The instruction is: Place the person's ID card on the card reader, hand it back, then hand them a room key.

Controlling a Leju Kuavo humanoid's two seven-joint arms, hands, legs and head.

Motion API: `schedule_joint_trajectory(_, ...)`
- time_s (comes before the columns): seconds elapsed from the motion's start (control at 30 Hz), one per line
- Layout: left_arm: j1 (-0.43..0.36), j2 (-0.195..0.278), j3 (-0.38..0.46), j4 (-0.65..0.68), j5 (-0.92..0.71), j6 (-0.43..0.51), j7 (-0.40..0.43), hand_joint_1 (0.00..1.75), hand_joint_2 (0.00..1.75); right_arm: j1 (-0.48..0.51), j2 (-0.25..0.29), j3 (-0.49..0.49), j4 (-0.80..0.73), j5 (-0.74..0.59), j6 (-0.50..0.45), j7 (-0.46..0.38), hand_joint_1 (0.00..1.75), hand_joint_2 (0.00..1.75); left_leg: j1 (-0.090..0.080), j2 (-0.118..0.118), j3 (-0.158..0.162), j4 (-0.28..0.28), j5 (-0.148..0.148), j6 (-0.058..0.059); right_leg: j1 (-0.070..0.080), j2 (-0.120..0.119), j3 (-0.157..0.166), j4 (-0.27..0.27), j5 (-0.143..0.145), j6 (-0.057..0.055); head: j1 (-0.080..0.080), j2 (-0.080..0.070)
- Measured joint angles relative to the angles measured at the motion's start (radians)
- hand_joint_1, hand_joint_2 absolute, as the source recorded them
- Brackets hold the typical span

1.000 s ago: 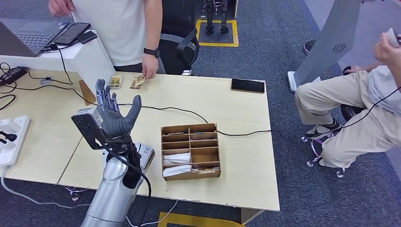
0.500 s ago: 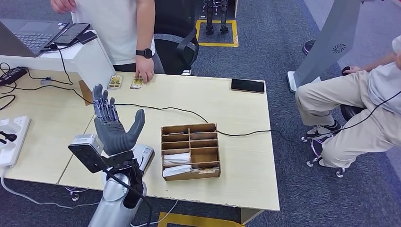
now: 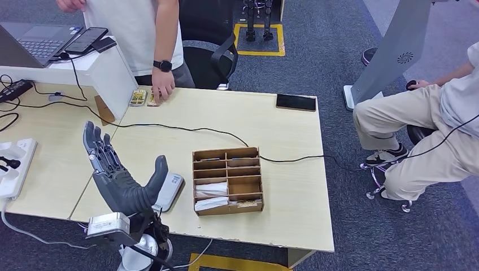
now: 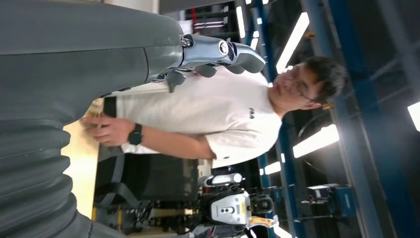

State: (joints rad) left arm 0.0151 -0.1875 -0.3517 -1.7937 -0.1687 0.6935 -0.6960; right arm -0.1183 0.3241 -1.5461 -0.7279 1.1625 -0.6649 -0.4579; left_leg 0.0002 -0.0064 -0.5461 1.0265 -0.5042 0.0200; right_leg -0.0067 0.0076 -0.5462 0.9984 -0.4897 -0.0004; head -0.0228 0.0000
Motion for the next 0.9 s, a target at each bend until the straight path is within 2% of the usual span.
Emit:
schedule_joint_trajectory(0.1, 0.021, -0.022, 0.0, -0.021, -0.095, 0.003, -0.002, 0.0, 1.75, 0.0, 0.001, 0.0, -0.005, 0.001, 0.0, 0.0, 0.0, 1.75, 0.0, 0.0, 0.0, 0.0, 0.0, 0.0, 0.0, 0.0, 0.0, 0.0, 0.0, 0.0, 0.0, 0.0)
schedule_joint_trajectory(0.3, 0.04, -0.042, 0.0, -0.041, -0.116, 0.005, -0.002, 0.0, 1.75, 0.001, 0.002, 0.0, -0.008, 0.001, 0.0, 0.0, 0.0, 1.75, 0.0, 0.0, 0.0, 0.0, 0.0, 0.0, 0.0, 0.0, 0.0, 0.0, 0.0, 0.0, 0.0, 0.0)
schedule_joint_trajectory(0.9, 0.102, -0.036, 0.0, -0.03, -0.414, 0.005, 0.001, 0.0, 1.75, 0.001, 0.001, 0.0, -0.008, 0.023, 0.0, -0.012, 0.0, 1.75, 0.0, 0.0, 0.0, 0.0, 0.0, 0.0, 0.0, 0.0, 0.0, 0.0, 0.0, 0.0, 0.0, 0.0)
